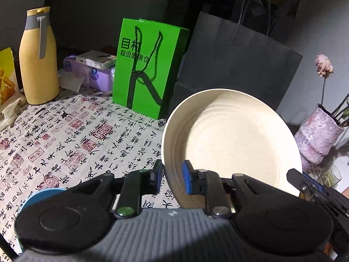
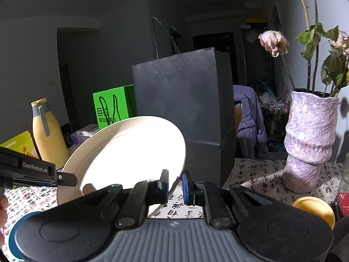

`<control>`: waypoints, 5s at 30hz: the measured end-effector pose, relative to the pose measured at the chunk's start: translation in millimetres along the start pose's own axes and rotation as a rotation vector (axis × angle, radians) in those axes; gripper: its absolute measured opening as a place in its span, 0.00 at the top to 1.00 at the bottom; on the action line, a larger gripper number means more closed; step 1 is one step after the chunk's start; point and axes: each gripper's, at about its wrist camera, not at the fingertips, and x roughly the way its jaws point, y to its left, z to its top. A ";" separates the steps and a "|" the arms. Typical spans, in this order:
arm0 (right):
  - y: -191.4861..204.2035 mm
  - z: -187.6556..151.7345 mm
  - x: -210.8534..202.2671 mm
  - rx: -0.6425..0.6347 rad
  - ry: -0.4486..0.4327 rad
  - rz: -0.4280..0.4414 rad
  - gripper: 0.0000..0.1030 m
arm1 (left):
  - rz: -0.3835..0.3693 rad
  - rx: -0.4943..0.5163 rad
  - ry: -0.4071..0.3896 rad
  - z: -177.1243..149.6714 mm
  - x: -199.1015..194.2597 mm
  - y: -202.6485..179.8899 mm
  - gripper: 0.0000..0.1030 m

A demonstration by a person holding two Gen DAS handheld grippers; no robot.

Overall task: Organize plates and bowls
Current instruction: 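Carry the cream plate back over the bowls toward the plate stack, then lower the cream plate onto the stack and open both tools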

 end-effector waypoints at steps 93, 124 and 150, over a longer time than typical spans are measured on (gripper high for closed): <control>212.5 -146.3 -252.1 0.045 -0.014 -0.108 0.88 | -0.100 0.006 -0.127 -167.7 -248.2 175.5 0.89; 189.5 -217.2 -223.5 0.113 0.181 -0.154 0.88 | -0.019 0.090 0.056 -228.2 -182.8 167.6 0.89; 198.5 -220.0 -197.3 0.031 0.221 -0.220 0.86 | 0.055 0.184 0.054 -228.6 -161.7 153.9 0.88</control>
